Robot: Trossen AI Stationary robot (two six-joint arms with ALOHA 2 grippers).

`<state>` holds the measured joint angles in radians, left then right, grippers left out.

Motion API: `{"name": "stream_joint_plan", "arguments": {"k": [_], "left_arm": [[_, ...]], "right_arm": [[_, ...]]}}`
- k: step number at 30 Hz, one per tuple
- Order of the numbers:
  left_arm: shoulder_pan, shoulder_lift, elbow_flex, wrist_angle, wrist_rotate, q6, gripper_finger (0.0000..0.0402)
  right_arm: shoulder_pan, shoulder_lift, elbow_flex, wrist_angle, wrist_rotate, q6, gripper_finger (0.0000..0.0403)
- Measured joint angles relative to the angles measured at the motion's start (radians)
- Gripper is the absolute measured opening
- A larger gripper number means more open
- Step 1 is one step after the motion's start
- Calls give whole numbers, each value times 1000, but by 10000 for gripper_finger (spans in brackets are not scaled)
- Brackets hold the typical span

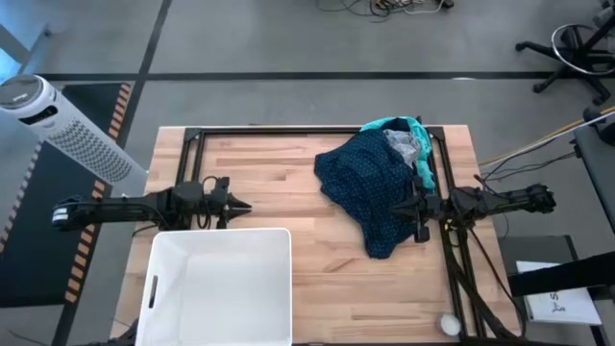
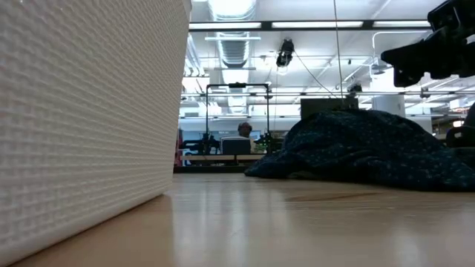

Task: Sort clothes
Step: Put the dark blue polo shirt into the white laundry bin

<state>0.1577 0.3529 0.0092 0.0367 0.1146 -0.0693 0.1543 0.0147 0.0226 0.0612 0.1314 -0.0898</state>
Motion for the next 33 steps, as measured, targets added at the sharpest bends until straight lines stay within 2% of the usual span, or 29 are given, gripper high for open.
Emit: {"name": "stream_joint_plan", "arguments": {"k": [8, 13, 16, 20, 26, 33], "left_arm": [[0, 0, 0, 0, 0, 0, 50], [0, 0, 0, 0, 0, 0, 50], [0, 0, 0, 0, 0, 0, 50], [0, 0, 0, 0, 0, 0, 50], [0, 0, 0, 0, 0, 0, 50], [0, 0, 0, 0, 0, 0, 50]], "right_arm": [[0, 7, 9, 174, 16, 19, 0], [-1, 98, 83, 68, 206, 62, 12], [-1, 192, 129, 39, 281, 76, 44], [-1, 337, 205, 16, 341, 81, 106], [-12, 585, 343, -95, 495, 138, 197], [-58, 882, 491, -162, 500, 199, 253]]}}
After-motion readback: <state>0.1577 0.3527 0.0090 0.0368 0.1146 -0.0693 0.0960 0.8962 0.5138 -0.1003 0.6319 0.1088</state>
